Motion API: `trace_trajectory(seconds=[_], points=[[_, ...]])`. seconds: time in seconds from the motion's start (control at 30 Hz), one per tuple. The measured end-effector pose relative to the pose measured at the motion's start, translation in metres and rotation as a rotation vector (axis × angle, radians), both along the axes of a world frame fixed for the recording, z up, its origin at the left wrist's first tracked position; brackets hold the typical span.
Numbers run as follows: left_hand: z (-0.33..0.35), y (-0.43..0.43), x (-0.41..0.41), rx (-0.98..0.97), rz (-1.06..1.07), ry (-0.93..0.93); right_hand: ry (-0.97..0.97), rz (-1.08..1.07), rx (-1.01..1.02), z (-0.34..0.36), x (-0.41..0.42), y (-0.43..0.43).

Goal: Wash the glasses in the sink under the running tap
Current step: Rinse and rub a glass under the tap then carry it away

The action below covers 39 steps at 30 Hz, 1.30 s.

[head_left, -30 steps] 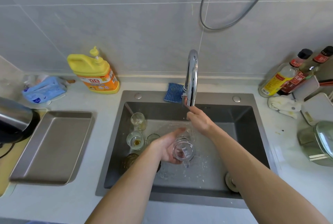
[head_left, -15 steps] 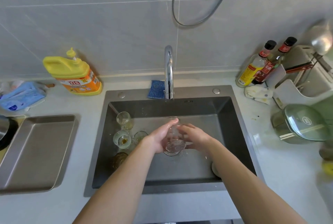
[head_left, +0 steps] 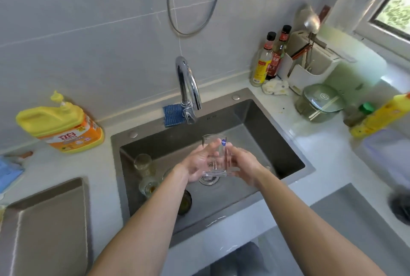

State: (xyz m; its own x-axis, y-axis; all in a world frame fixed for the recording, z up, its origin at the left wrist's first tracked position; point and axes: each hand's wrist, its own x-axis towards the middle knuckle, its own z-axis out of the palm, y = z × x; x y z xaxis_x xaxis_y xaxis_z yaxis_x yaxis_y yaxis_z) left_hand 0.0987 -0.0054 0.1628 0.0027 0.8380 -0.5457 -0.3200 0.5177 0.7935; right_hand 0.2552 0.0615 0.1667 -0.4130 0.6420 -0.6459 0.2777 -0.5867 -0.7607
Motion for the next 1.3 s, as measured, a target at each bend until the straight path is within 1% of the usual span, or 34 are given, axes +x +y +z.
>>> trace_trajectory(seconds=[0.1, 0.2, 0.23, 0.33, 0.4, 0.47, 0.6, 0.67, 0.77, 0.8, 1.0, 1.3], points=[[0.016, -0.003, 0.019, 0.041, -0.03, 0.05, 0.04, -0.14, 0.054, 0.007, 0.018, -0.015], [0.03, -0.003, 0.044, 0.08, -0.09, 0.015, 0.089, -0.271, 0.065, 0.019, 0.043, -0.026], [0.033, -0.002, 0.052, 0.075, -0.118, 0.038, 0.095, -0.311, 0.078, 0.024, 0.054, -0.028], [0.04, 0.007, 0.079, 0.077, -0.21, 0.213, 0.119, -0.387, 0.149, 0.034, 0.087, -0.035], [0.042, 0.014, 0.103, 0.154, -0.268, 0.299, 0.105, -0.434, 0.203, 0.04, 0.108, -0.043], [0.045, 0.019, 0.13, 0.212, -0.334, 0.347, 0.071, -0.511, 0.252, 0.046, 0.131, -0.053], [0.043, 0.027, 0.191, 0.226, -0.482, 0.249, -0.004, -0.656, 0.368, 0.058, 0.192, -0.073], [0.041, 0.029, 0.228, 0.189, -0.573, 0.194, -0.03, -0.74, 0.408, 0.063, 0.231, -0.086], [0.038, 0.028, 0.284, 0.135, -0.663, 0.055, -0.075, -0.836, 0.431, 0.07, 0.288, -0.105], [0.037, 0.025, 0.303, 0.137, -0.679, 0.037, -0.093, -0.853, 0.436, 0.073, 0.307, -0.112], [0.05, -0.011, 0.424, 0.222, -0.689, 0.078, -0.197, -0.965, 0.475, 0.087, 0.415, -0.167], [0.057, -0.071, 0.576, 0.308, -0.801, 0.138, -0.233, -1.125, 0.53, 0.086, 0.546, -0.247]])
